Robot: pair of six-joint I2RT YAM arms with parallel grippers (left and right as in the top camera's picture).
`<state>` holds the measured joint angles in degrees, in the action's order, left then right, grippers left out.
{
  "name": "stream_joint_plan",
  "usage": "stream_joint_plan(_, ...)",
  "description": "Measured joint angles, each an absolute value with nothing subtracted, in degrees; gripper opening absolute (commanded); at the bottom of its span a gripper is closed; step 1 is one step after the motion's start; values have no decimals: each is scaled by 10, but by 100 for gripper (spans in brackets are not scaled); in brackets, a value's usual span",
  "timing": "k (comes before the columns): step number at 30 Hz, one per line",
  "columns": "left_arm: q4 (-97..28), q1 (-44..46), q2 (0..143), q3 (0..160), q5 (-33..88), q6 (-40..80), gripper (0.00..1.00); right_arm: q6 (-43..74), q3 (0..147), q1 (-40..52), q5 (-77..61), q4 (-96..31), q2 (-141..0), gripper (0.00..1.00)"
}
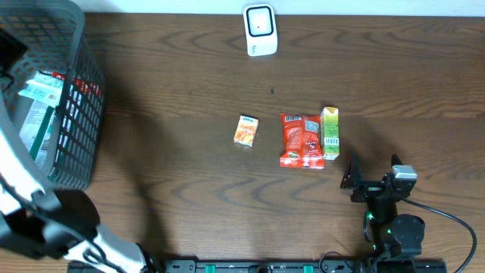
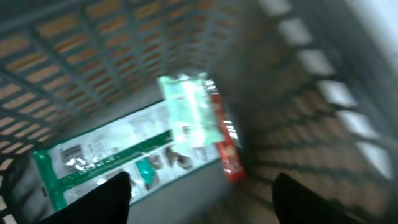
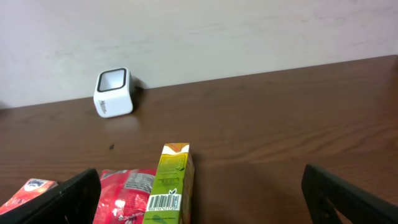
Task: Scan the item barcode
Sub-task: 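Swing the left gripper back over the basket, then grasp the mint-green wipes pack in the basket with the left gripper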
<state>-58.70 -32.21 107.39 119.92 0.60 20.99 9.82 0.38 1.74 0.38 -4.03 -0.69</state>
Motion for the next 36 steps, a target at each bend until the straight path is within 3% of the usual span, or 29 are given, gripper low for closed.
stream_joint_plan(4,-552,-347,1146,1199,5,214,89,98,4,17,4,-41,-7,99)
stream_joint_plan(12,-499,-347,1255,1199,26,229,84,98,4,17,4,-40,-7,99)
stream_joint_plan(30,-459,-347,1364,1199,30,270,84,98,4,17,4,-41,-7,99)
stream_joint_plan(36,-456,-347,1367,1199,31,274,61,98,4,17,4,-41,-7,99)
